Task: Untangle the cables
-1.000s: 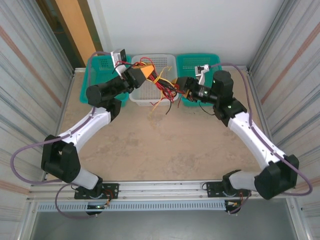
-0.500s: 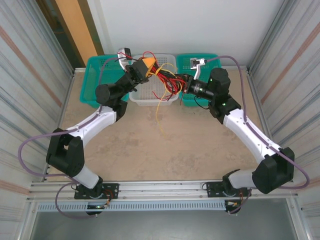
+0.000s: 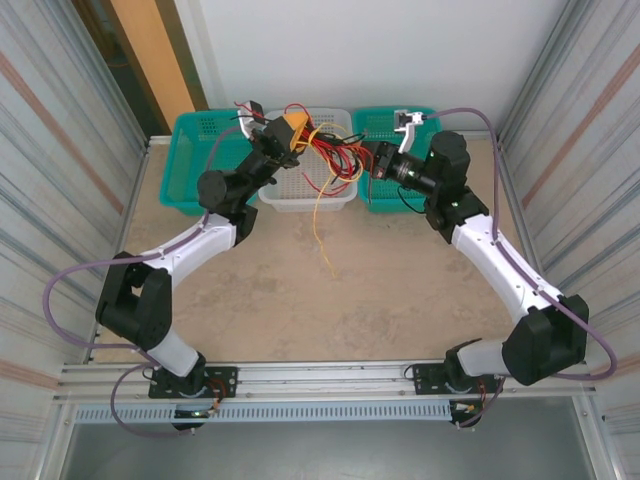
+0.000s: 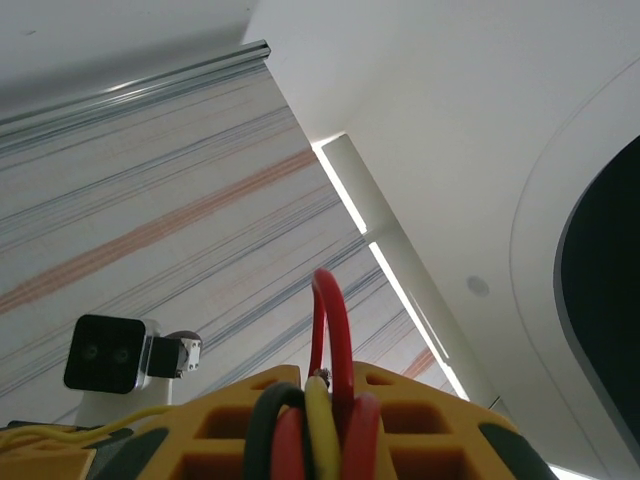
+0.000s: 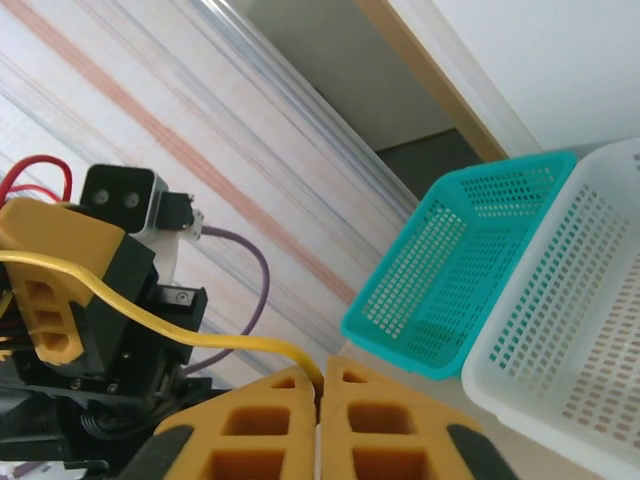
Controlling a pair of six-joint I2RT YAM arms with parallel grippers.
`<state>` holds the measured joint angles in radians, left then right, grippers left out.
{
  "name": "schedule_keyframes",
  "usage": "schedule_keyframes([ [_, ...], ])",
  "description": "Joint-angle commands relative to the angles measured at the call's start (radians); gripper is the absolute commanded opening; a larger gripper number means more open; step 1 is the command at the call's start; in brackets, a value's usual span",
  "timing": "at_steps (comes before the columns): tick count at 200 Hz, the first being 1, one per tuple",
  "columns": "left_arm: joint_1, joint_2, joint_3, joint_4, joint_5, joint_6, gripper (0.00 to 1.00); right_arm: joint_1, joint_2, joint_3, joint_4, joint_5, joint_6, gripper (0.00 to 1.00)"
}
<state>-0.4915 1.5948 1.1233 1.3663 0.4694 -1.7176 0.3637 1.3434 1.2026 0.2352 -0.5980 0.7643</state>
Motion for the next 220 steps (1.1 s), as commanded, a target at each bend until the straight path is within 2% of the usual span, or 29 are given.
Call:
schedule_keyframes([
  [1, -0.005, 0.017, 0.015, 0.05, -0.021, -0.042, 0.0, -0.003, -0.01, 0.071, -0.019, -0.018, -0.045, 0.0],
  [49, 0.0, 0.023, 0.023, 0.032, -0.005, -0.049, 0.0, -0.017, -0.014, 0.096, -0.064, -0.009, -0.07, 0.0],
  [74, 0.026, -0.034, -0.041, -0.062, 0.035, 0.03, 0.0, -0.043, -0.008, 0.159, -0.135, 0.007, -0.087, 0.0],
  [108, 0.045, -0.154, -0.105, -0.374, 0.136, 0.258, 0.0, -0.054, 0.029, 0.308, -0.229, -0.041, -0.117, 0.0],
  [122, 0.044, -0.203, -0.105, -0.516, 0.14, 0.357, 0.0, -0.042, 0.035, 0.346, -0.253, -0.061, -0.124, 0.0],
  [145, 0.049, -0.254, -0.072, -0.695, 0.127, 0.477, 0.0, 0.022, 0.015, 0.361, -0.301, -0.04, -0.163, 0.0],
  [178, 0.05, -0.251, -0.003, -0.874, 0.148, 0.598, 0.0, 0.163, -0.026, 0.322, -0.338, 0.046, -0.203, 0.0],
  [220, 0.059, -0.298, 0.002, -1.085, 0.064, 0.751, 0.0, 0.28, -0.085, 0.263, -0.351, 0.135, -0.233, 0.0],
])
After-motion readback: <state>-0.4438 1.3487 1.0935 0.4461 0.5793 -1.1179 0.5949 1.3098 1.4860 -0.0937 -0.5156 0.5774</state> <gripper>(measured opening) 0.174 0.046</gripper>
